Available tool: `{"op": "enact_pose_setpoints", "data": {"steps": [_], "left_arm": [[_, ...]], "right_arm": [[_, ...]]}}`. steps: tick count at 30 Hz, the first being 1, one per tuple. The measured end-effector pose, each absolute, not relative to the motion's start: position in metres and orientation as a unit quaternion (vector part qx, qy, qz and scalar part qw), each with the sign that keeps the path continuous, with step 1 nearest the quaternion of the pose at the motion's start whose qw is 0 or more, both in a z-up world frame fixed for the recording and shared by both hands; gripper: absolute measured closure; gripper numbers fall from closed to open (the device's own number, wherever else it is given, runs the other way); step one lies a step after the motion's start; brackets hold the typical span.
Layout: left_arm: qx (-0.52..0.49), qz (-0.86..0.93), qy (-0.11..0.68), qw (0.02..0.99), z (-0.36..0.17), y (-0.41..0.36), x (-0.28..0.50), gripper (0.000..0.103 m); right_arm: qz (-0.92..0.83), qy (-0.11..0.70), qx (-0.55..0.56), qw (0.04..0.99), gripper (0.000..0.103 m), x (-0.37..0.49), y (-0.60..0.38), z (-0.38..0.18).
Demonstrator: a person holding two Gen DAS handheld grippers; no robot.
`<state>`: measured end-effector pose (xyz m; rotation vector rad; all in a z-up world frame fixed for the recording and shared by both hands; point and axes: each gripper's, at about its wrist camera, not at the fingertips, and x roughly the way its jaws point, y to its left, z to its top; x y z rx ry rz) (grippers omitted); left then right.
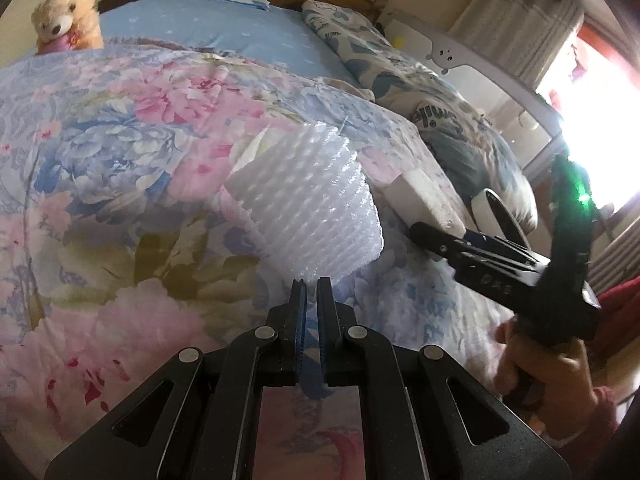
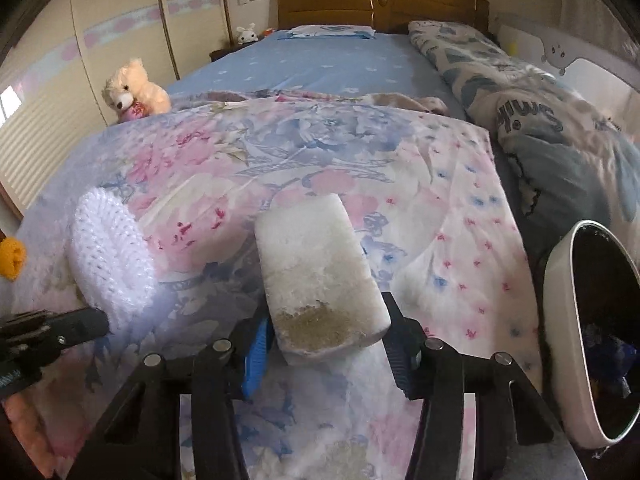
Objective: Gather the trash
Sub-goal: 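Carry both held items from the quilt toward the white bin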
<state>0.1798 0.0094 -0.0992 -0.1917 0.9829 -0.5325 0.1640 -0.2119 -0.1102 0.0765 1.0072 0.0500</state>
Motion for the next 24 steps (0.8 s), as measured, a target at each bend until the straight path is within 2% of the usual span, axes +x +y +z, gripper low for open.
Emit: {"op": "enact_pose_setpoints", "data": {"steps": [9, 24], "left_arm": [[-0.067, -0.221, 0.463, 0.856, -0.09, -0.004, 0.157, 0.098], [0.008, -0.201, 0.433, 0.879, -0.056, -0.062, 0.108, 0.099]], "right_arm": [[0.054, 0.452, 0.12, 0.882, 0.053, 0.115, -0.227, -0.091], [0.074, 0.396, 0.172, 0.899, 0.053, 0.045, -0.275, -0.063]]}}
